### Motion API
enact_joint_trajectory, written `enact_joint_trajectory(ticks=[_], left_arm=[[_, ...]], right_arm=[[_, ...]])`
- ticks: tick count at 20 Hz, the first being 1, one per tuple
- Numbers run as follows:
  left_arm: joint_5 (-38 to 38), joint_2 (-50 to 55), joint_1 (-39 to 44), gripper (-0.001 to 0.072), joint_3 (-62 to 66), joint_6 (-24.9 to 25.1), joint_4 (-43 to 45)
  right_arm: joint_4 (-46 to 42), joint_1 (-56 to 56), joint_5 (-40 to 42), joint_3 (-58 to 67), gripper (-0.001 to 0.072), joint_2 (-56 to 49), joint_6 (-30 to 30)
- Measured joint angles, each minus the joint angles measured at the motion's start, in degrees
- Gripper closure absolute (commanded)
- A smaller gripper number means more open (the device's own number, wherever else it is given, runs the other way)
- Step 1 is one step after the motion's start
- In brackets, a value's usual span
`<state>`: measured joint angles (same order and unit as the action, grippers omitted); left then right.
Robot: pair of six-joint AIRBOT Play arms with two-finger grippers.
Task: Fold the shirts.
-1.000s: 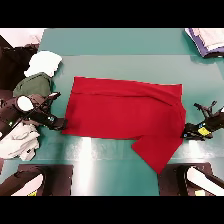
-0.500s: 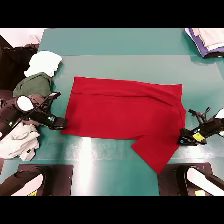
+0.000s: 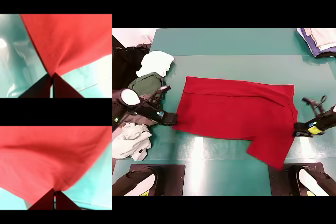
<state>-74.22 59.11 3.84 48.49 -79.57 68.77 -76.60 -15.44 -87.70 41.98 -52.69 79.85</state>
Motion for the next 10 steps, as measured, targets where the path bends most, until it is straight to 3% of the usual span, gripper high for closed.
enact_joint_trajectory(ticks=[4,10], left_arm=[[2.56,-0.70,0.00,0.0684,6.64,-0.02,-3.21],[16.65,1.95,0.00,0.0684,9.92,-1.51,-5.64]], right_arm=[[0.24,-0.87,1.70,8.24,0.0697,2.14,1.07],[0.17,3.04,8.63,19.12,0.0698,-7.30,1.22]])
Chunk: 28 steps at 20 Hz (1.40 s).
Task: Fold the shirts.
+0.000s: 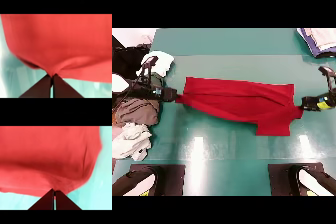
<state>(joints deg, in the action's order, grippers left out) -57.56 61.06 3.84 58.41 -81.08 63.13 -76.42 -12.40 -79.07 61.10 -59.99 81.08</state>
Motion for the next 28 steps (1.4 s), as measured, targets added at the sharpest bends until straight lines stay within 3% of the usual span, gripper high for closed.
enact_joint_trajectory(ticks=[6,16,17,18,19,22,25,26,27,28], left_arm=[[15.56,7.58,0.00,0.0684,2.58,-4.26,-0.85],[23.98,20.83,0.00,0.0683,9.77,-5.92,-2.08],[24.57,21.53,0.00,0.0643,9.99,-5.92,-2.10],[25.07,22.05,0.00,0.0351,10.12,-5.95,-2.08],[25.86,22.45,-0.02,0.0160,10.23,-6.01,-2.05],[26.36,23.08,-0.07,0.0165,11.45,-6.58,-2.05],[19.85,23.19,-0.09,0.0167,14.16,-4.94,-1.92],[16.87,23.19,-0.09,0.0210,14.86,-4.09,-1.95],[13.51,23.19,-0.09,0.0469,15.41,-3.26,-1.92],[10.78,23.19,-0.07,0.0681,15.80,-2.49,-1.90]], right_arm=[[-0.22,1.44,5.05,11.91,0.0698,-12.70,0.20],[0.17,2.43,11.43,26.10,0.0673,-27.06,2.51],[0.28,2.78,12.66,26.49,0.0454,-27.76,2.75],[0.26,3.17,14.14,26.82,0.0245,-28.46,3.08],[0.44,3.50,15.45,27.02,0.0232,-29.00,3.48],[3.41,3.65,17.55,27.36,0.0232,-29.90,4.13],[6.99,1.31,13.75,27.50,0.0232,-29.75,1.44],[8.13,-0.07,11.15,27.52,0.0232,-29.62,0.11],[9.03,-1.62,8.48,27.47,0.0227,-29.57,-1.01],[9.81,-3.63,5.88,27.12,0.0144,-29.51,-2.05]])
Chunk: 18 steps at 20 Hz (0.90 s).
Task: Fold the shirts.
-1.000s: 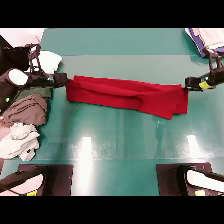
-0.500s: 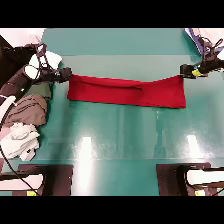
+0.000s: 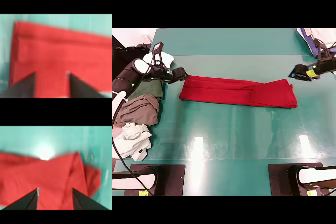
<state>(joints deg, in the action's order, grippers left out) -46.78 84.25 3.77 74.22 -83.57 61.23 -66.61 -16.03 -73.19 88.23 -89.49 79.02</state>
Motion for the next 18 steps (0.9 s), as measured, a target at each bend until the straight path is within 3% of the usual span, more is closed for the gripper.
enact_joint_trajectory(ticks=[1,2,10,18], left_arm=[[-2.60,0.00,0.00,0.0675,0.31,0.90,0.00],[-4.81,0.00,0.00,0.0675,0.50,1.60,-0.02],[-13.86,0.00,2.25,0.0675,1.01,3.39,-2.47],[-15.10,0.00,8.96,0.0676,1.01,3.06,-3.19]], right_arm=[[1.07,-2.01,-2.23,-0.57,0.0045,0.02,-0.81],[2.21,-4.11,-4.17,-1.51,0.0033,0.04,-1.51],[14.99,-16.52,-5.64,-13.60,0.0035,-1.90,-8.87],[20.17,-14.10,-5.95,-9.29,0.0042,-12.24,-12.28]])
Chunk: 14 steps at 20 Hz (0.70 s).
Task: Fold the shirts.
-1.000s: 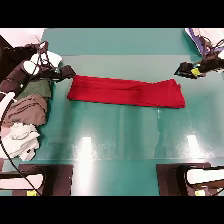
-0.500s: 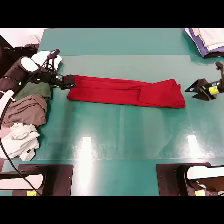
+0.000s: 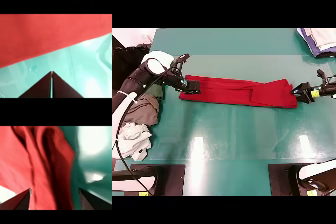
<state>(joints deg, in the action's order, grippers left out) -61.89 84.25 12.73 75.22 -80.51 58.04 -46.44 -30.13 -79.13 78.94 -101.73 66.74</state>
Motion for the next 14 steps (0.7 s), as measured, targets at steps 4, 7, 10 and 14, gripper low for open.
enact_joint_trajectory(ticks=[4,7,10,14], left_arm=[[0.04,0.28,1.05,0.0684,0.00,-1.11,-0.02],[0.57,0.79,1.29,0.0684,0.00,-1.66,-0.02],[2.03,1.25,1.44,0.0685,0.04,-1.90,-0.24],[5.99,2.27,1.57,0.0685,1.22,-1.90,-3.61]], right_arm=[[0.83,3.10,-0.63,1.53,0.0176,-2.78,-0.94],[0.28,5.29,-0.11,1.86,0.0509,-3.52,-1.38],[-0.59,7.21,0.15,1.95,0.0697,-3.39,-1.92],[0.02,8.98,0.24,2.05,0.0700,-0.17,-3.32]])
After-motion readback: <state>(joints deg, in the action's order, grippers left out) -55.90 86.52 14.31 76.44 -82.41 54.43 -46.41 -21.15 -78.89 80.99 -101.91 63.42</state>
